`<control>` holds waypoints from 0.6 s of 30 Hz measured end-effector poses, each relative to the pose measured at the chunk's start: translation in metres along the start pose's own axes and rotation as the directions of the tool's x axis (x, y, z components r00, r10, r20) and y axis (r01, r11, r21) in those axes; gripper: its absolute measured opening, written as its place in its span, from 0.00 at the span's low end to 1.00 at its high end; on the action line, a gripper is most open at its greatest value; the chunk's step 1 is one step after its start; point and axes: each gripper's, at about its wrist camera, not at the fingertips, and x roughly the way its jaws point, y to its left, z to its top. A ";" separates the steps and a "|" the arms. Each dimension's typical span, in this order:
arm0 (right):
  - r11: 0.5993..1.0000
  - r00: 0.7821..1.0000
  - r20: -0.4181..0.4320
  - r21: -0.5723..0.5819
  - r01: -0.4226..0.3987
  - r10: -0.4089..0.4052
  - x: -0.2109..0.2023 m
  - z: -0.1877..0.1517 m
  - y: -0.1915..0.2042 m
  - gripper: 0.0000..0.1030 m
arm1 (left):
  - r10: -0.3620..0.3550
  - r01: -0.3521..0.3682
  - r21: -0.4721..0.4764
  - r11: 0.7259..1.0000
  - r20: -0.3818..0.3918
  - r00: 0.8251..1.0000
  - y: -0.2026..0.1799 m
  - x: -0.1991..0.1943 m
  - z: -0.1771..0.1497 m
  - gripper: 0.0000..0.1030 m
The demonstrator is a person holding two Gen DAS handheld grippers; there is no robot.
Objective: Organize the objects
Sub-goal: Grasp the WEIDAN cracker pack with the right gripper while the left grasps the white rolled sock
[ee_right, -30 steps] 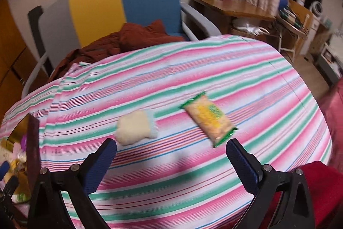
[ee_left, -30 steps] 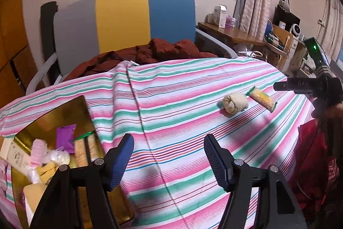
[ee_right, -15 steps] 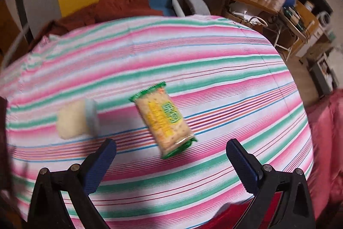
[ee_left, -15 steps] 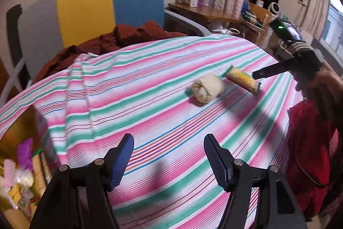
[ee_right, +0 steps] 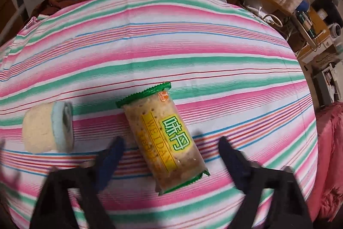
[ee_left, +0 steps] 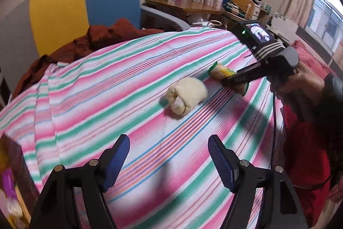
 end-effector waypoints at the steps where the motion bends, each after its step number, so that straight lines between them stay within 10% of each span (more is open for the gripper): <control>1: 1.000 1.000 -0.005 -0.004 -0.002 0.002 0.002 -0.001 0.002 0.56 | -0.013 0.013 0.022 1.000 -0.010 1.000 -0.003 0.005 0.004 0.78; 18: 0.994 0.996 0.007 0.069 -0.090 0.090 0.005 -0.012 -0.012 0.60 | -0.020 0.065 0.405 0.912 -0.114 0.993 -0.047 0.106 0.060 0.79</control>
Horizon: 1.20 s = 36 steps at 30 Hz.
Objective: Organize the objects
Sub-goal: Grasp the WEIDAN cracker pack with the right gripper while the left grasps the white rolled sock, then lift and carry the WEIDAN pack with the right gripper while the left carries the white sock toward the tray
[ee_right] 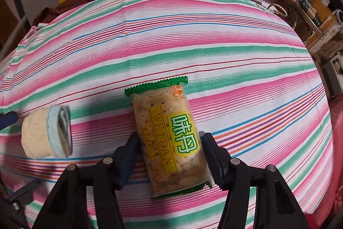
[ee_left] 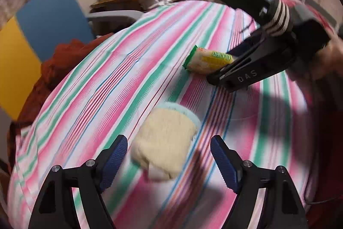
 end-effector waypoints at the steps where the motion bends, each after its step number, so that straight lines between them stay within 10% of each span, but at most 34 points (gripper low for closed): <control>1: 1.000 1.000 -0.002 0.002 -0.002 0.002 0.000 0.000 0.000 0.61 | 0.000 0.000 0.018 1.000 -0.002 1.000 0.000 0.004 0.001 0.79; 12: 1.000 1.000 -0.017 0.027 0.009 -0.008 -0.001 -0.004 -0.003 0.80 | -0.048 0.044 -0.135 0.990 -0.032 0.998 0.020 0.028 -0.008 0.54; 19: 0.998 0.999 0.030 -0.063 -0.025 0.027 -0.013 -0.011 0.018 0.48 | 0.000 -0.009 -0.283 0.959 -0.032 1.000 0.031 0.005 -0.045 0.53; 31: 0.944 0.971 0.004 -0.236 -0.231 0.239 -0.024 -0.033 0.060 0.48 | 0.193 -0.169 -0.632 0.757 -0.030 0.981 0.021 -0.075 -0.159 0.53; 36: 0.926 0.972 -0.007 -0.302 -0.226 0.235 -0.024 -0.037 0.075 0.48 | 0.213 -0.188 -0.626 0.757 -0.035 0.976 0.019 -0.078 -0.165 0.54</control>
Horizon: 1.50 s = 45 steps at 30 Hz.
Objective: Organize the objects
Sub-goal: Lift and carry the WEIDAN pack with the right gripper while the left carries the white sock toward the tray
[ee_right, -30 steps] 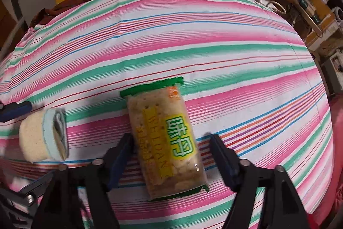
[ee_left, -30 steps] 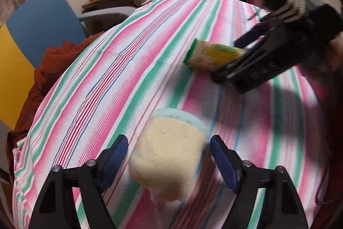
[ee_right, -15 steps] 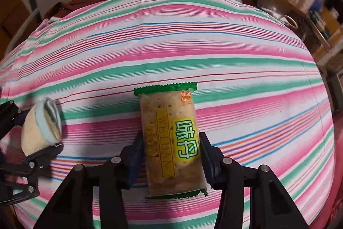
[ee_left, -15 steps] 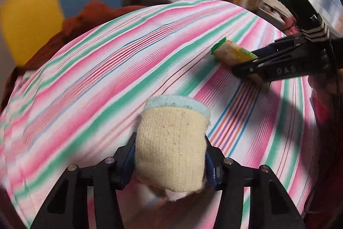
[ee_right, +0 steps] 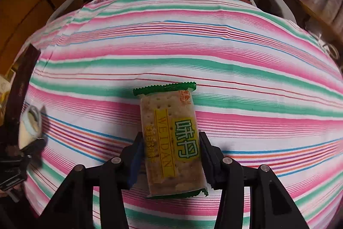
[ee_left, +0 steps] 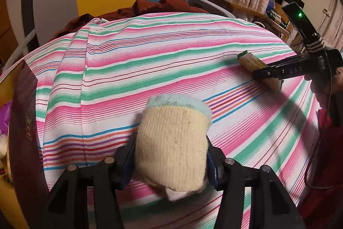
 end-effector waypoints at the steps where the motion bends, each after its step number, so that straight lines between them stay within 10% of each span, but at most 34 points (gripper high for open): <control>1: 1.000 1.000 -0.001 -0.001 0.001 -0.001 0.001 0.001 -0.001 0.48 | 0.004 -0.004 0.008 1.000 -0.001 1.000 -0.004 0.001 0.001 0.54; 28: 0.998 0.994 -0.096 -0.021 0.056 -0.058 0.015 0.014 0.031 0.48 | -0.012 0.011 0.023 1.000 0.042 0.999 0.000 -0.002 -0.003 0.53; 45: 1.000 0.999 -0.041 -0.003 -0.014 0.013 -0.009 0.008 0.085 0.48 | 0.030 -0.019 -0.070 0.997 0.157 0.987 0.024 -0.111 0.001 0.53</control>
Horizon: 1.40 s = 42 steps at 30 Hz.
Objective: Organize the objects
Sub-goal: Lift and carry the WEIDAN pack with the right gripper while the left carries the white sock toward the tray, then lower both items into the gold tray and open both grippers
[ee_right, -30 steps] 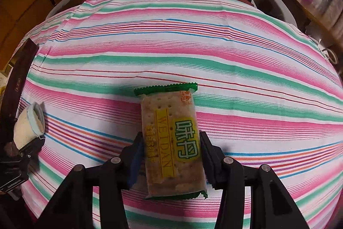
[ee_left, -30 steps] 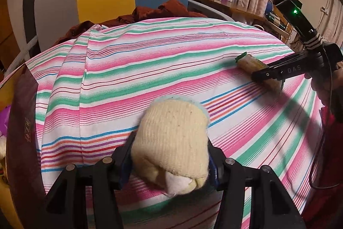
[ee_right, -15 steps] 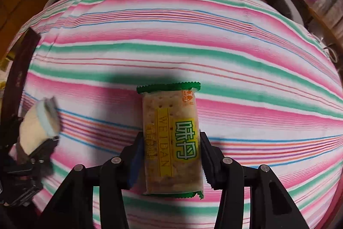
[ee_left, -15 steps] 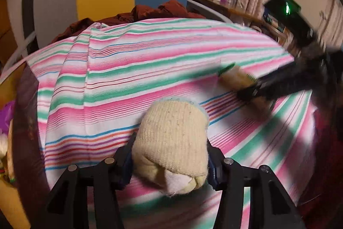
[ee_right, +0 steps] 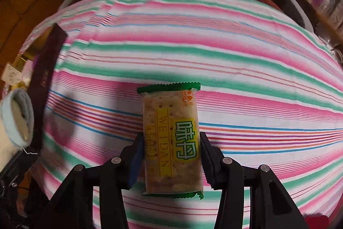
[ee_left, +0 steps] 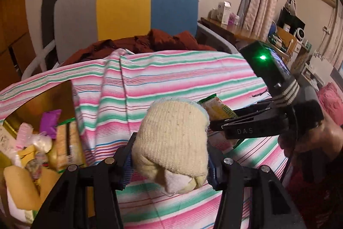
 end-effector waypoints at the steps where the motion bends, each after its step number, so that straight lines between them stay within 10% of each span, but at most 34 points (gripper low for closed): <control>1: 1.000 1.000 0.023 0.002 -0.010 0.010 -0.007 -0.001 0.003 0.48 | 0.007 -0.006 -0.009 1.000 0.008 1.000 0.004 -0.005 0.000 0.53; 22: 0.983 0.959 0.214 -0.045 -0.179 0.184 -0.040 0.010 0.148 0.48 | 0.119 -0.108 -0.172 0.979 0.053 0.992 0.094 -0.058 -0.030 0.53; 37: 0.940 0.928 0.197 -0.193 -0.280 0.317 -0.032 0.030 0.255 0.48 | 0.281 -0.230 -0.447 0.865 0.051 0.958 0.215 -0.119 -0.084 0.53; 42: 0.933 0.926 0.180 -0.208 -0.293 0.331 -0.022 0.052 0.281 0.48 | 0.277 -0.221 -0.453 0.864 0.060 0.959 0.220 -0.115 -0.078 0.53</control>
